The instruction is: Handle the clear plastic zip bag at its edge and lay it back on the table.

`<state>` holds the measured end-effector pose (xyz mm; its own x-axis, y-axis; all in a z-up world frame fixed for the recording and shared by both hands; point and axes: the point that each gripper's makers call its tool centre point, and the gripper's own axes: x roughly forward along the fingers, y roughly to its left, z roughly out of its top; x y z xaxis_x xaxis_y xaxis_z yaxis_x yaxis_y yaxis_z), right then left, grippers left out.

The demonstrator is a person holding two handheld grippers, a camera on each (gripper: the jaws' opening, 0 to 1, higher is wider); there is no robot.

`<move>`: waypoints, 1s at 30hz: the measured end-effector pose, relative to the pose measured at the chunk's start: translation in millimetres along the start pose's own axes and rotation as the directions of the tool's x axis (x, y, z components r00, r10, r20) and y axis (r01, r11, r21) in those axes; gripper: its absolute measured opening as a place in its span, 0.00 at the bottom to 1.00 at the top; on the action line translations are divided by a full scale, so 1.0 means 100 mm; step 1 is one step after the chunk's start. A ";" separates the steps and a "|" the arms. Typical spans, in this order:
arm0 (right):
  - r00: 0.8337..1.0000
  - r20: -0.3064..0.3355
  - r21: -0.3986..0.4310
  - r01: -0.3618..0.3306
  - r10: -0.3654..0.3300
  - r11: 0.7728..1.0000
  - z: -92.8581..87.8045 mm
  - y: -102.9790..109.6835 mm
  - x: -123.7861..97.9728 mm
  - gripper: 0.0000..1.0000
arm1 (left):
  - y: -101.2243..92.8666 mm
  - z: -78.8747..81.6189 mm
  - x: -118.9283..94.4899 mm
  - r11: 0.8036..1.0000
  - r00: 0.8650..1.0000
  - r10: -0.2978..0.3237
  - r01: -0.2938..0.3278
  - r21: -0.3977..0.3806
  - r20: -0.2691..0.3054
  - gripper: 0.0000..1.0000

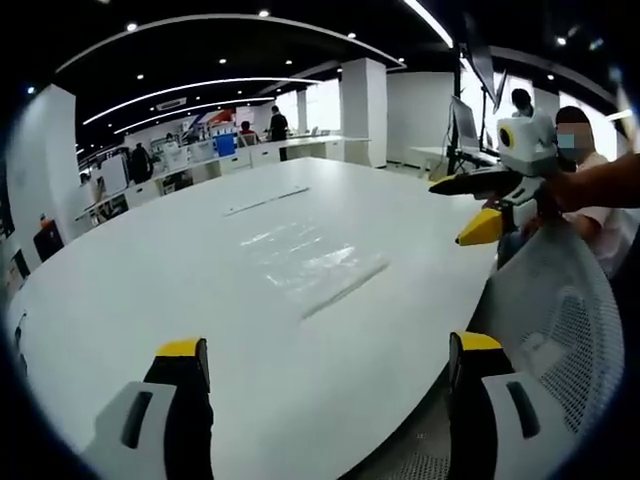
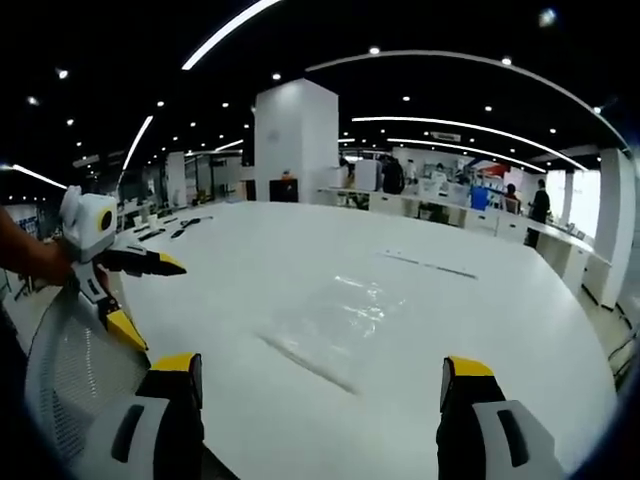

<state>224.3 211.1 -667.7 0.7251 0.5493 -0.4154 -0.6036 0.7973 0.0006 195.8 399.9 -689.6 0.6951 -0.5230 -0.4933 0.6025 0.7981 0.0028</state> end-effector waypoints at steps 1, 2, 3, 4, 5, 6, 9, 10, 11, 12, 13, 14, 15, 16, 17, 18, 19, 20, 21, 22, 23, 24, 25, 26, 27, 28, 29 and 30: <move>1.000 0.002 -0.002 0.002 -0.002 1.000 0.00 0.00 -0.01 1.00 | 0.00 0.00 0.00 1.000 1.000 0.001 -0.001 0.000 -0.002 0.98; 1.000 0.002 -0.002 0.002 -0.002 1.000 0.00 0.00 -0.01 1.00 | 0.01 0.00 0.00 1.000 1.000 0.001 -0.001 -0.001 -0.002 0.98; 1.000 0.002 -0.002 0.001 -0.001 1.000 -0.01 0.00 -0.01 1.00 | 0.01 0.00 0.00 1.000 1.000 0.001 -0.001 -0.001 0.000 0.98; 1.000 0.002 -0.004 0.002 -0.002 1.000 -0.01 0.00 -0.01 1.00 | 0.01 0.00 0.00 1.000 1.000 0.000 0.000 -0.001 0.001 0.98; 1.000 0.001 -0.007 0.006 -0.006 1.000 -0.01 0.00 -0.02 1.00 | 0.02 0.00 0.00 1.000 1.000 0.000 0.000 0.000 0.001 0.98; 1.000 0.003 -0.009 0.008 -0.008 1.000 -0.01 -0.01 -0.02 1.00 | 0.03 -0.01 0.00 1.000 1.000 -0.002 0.002 0.000 0.000 0.98; 1.000 0.007 -0.008 0.011 -0.011 1.000 0.01 0.00 -0.04 1.00 | 0.01 -0.01 0.00 1.000 1.000 -0.006 0.006 0.003 -0.006 0.97; 1.000 0.013 -0.007 0.012 -0.012 1.000 0.01 0.00 -0.05 1.00 | 0.01 -0.01 -0.01 1.000 1.000 -0.006 0.006 0.006 -0.006 0.97; 1.000 0.016 -0.004 0.011 -0.011 1.000 0.01 0.00 -0.05 1.00 | 0.00 0.00 -0.01 1.000 1.000 -0.006 0.006 0.008 -0.002 0.97; 1.000 0.017 0.000 0.011 -0.011 1.000 0.01 0.00 -0.06 1.00 | 0.00 0.00 0.00 1.000 1.000 -0.006 0.006 0.008 -0.002 0.97; 1.000 0.017 -0.001 0.012 -0.012 1.000 0.01 0.01 -0.06 1.00 | 0.00 -0.01 0.00 1.000 1.000 -0.005 0.005 0.006 -0.004 0.97; 1.000 0.016 -0.005 0.012 -0.012 1.000 0.00 0.02 -0.06 1.00 | -0.01 -0.01 0.00 1.000 1.000 -0.005 0.005 0.005 -0.005 0.97; 1.000 0.015 -0.007 0.013 -0.012 1.000 0.00 0.02 -0.07 1.00 | -0.01 -0.02 0.00 1.000 1.000 -0.005 0.005 0.008 -0.008 0.97; 1.000 0.018 -0.008 0.013 -0.013 1.000 0.01 0.03 -0.07 1.00 | -0.01 -0.03 0.00 1.000 1.000 -0.004 0.004 0.011 -0.012 0.97; 1.000 0.020 -0.009 0.014 -0.014 1.000 0.01 0.03 -0.07 1.00 | -0.01 -0.03 -0.01 1.000 1.000 -0.004 0.004 0.013 -0.012 0.97; 1.000 0.024 -0.010 0.016 -0.016 1.000 0.02 0.03 -0.07 1.00 | -0.02 -0.02 -0.01 1.000 1.000 -0.005 0.006 0.015 -0.010 0.97; 1.000 0.026 -0.009 0.017 -0.016 1.000 0.03 0.04 -0.08 1.00 | -0.02 -0.02 -0.01 1.000 1.000 -0.006 0.006 0.014 -0.010 0.97; 0.999 0.029 -0.007 0.017 -0.017 1.000 0.04 0.04 -0.08 1.00 | -0.02 -0.02 -0.01 1.000 1.000 -0.003 0.003 0.013 -0.009 0.97; 0.999 0.032 -0.006 0.019 -0.019 1.000 0.04 0.04 -0.08 1.00 | -0.02 -0.01 -0.01 1.000 1.000 -0.001 0.001 0.014 -0.004 0.96; 0.999 0.033 -0.003 0.021 -0.021 1.000 0.04 0.03 -0.09 1.00 | -0.01 -0.02 -0.01 1.000 1.000 -0.002 0.002 0.008 -0.005 0.96; 0.999 0.036 -0.001 0.021 -0.021 1.000 0.04 0.02 -0.09 1.00 | -0.01 -0.03 -0.01 1.000 1.000 -0.002 0.002 0.004 -0.007 0.96; 0.999 0.036 0.001 0.021 -0.021 1.000 0.04 0.02 -0.09 1.00 | -0.01 -0.04 -0.02 1.000 1.000 -0.001 0.001 0.003 -0.008 0.96; 0.999 0.035 0.001 0.021 -0.021 1.000 0.04 0.03 -0.09 1.00 | -0.01 -0.04 -0.02 1.000 1.000 0.000 0.000 0.002 -0.008 0.96; 0.999 0.035 0.000 0.021 -0.021 1.000 0.04 0.03 -0.09 1.00 | -0.01 -0.04 -0.03 1.000 1.000 0.001 -0.001 0.002 -0.007 0.96; 0.999 0.036 -0.002 0.021 -0.021 1.000 0.04 0.03 -0.09 1.00 | -0.01 -0.04 -0.04 1.000 1.000 0.004 -0.004 0.000 -0.007 0.96; 0.999 0.038 -0.002 0.021 -0.021 1.000 0.04 0.04 -0.09 1.00 | -0.02 -0.04 -0.04 1.000 1.000 0.005 -0.005 0.001 -0.006 0.96; 0.999 0.040 -0.003 0.020 -0.020 1.000 0.05 0.05 -0.09 1.00 | -0.02 -0.04 -0.04 1.000 1.000 0.006 -0.006 0.001 -0.004 0.96; 0.999 0.041 -0.005 0.020 -0.020 1.000 0.05 0.06 -0.09 1.00 | -0.02 -0.04 -0.04 1.000 1.000 0.006 -0.006 0.001 -0.004 0.96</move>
<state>215.5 211.9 -659.4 0.7499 0.5430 -0.3778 -0.5906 0.8068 -0.0128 190.5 401.8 -690.7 0.6972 -0.5168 -0.4968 0.5984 0.8011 0.0063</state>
